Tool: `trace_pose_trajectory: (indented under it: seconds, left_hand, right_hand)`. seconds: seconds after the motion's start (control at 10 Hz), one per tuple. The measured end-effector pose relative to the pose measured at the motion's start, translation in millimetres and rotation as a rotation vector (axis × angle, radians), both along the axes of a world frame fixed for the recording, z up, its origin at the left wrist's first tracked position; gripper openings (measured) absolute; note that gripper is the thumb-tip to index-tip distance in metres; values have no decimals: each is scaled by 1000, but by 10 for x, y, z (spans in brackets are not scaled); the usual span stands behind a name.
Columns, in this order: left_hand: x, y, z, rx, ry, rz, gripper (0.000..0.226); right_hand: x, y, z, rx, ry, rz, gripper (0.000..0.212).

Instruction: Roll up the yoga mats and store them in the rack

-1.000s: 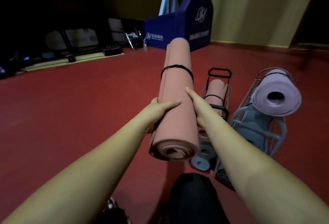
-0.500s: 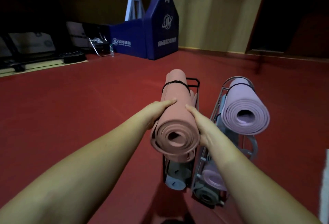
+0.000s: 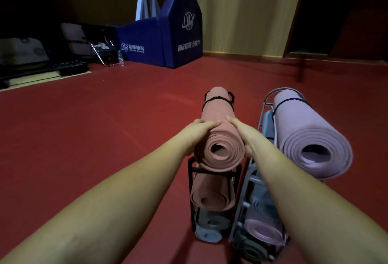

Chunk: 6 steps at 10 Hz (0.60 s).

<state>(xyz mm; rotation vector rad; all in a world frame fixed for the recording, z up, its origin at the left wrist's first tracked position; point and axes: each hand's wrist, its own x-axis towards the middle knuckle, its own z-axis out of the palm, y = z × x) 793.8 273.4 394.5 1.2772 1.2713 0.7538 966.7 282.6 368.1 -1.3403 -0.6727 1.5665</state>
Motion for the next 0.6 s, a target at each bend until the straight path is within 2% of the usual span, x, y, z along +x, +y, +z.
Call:
trace_pose_trajectory:
  seconds: [0.1, 0.2, 0.3, 0.6]
  left_hand:
    - [11, 103, -80, 52, 59, -14, 84]
    - [49, 100, -158, 132, 249, -52, 75]
    - [46, 40, -213, 182, 356, -63, 65]
    - [-489, -785, -48, 160, 291, 20, 49]
  right_hand:
    - [24, 81, -57, -5, -37, -8, 61]
    - [7, 41, -86, -41, -146, 4, 59]
    - [22, -33, -108, -61, -169, -19, 65]
    - [-118, -1043, 56, 38, -392, -183, 54]
